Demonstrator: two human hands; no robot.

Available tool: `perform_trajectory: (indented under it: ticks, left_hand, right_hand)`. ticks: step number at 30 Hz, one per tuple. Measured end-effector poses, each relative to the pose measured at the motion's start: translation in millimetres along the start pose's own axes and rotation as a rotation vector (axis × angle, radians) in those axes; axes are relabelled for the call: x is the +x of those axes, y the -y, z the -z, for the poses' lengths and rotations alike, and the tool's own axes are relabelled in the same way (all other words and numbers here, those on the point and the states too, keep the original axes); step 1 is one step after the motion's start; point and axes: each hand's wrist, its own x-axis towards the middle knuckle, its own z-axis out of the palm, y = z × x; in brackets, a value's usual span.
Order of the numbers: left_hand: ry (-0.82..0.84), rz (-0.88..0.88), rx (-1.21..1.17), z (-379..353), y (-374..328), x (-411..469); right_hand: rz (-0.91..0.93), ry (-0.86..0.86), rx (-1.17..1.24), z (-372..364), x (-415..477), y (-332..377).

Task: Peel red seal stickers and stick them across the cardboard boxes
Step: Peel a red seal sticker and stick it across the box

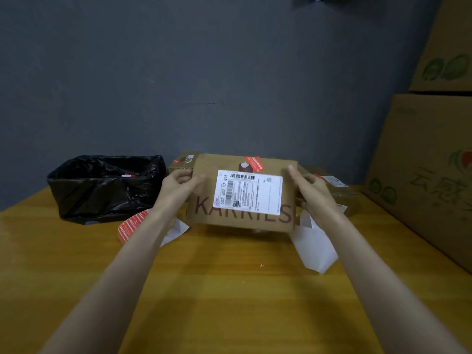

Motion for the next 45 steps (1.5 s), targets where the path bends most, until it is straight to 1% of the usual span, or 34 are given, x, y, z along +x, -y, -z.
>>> perform_trajectory:
  ticks: [3,5,8,15,19,22,24,26,28,30,33,36,40,45]
  left_hand:
    - [0.01,-0.013,0.003,-0.2,1.5,-0.9]
    - [0.029,-0.014,0.005,-0.8,2.9,-1.1]
    - [0.039,-0.017,0.028,-1.6,5.8,-0.8]
    - [-0.077,0.02,0.179,-7.5,7.1,5.2]
    - [-0.103,-0.002,0.237,-10.1,4.1,8.6]
    - [-0.137,-0.064,0.269,-13.5,-0.8,12.7]
    - [-0.13,-0.102,0.321,-17.2,-4.5,16.0]
    - [-0.109,-0.147,0.422,-21.9,-7.6,18.8]
    - [-0.107,-0.216,0.515,-27.1,-10.3,22.1]
    - [-0.106,-0.253,0.581,-31.8,-12.9,24.8]
    - [-0.066,-0.231,0.642,-36.7,-14.0,26.8]
    - [-0.073,-0.208,0.635,-37.7,-14.7,25.0]
    - [-0.069,-0.207,0.615,-37.5,-15.6,22.1]
    - [-0.063,-0.208,0.599,-38.2,-16.3,21.8]
  right_hand:
    - [-0.019,-0.039,0.071,-1.1,5.5,-3.6]
    - [-0.044,-0.042,0.064,-2.7,7.9,-5.7]
    - [-0.032,-0.034,0.047,-4.8,11.7,-12.3]
    - [-0.046,-0.075,-0.06,-8.8,18.6,-15.9]
    - [-0.031,-0.095,-0.158,-8.9,22.3,-10.3]
    - [0.053,-0.171,-0.256,-9.8,25.5,-5.2]
    - [0.176,-0.241,-0.333,-12.2,25.4,0.6]
    - [0.332,-0.272,-0.398,-16.9,22.8,10.0]
    - [0.469,-0.222,-0.457,-24.8,20.3,20.9]
    - [0.534,-0.089,-0.484,-35.0,18.7,31.2]
    - [0.528,0.128,-0.526,-51.5,20.1,39.5]
    - [0.504,0.288,-0.62,-63.4,25.1,41.3]
    - [0.481,0.378,-0.705,-66.8,29.5,44.4]
    - [0.417,0.451,-0.701,-62.8,31.1,46.8]
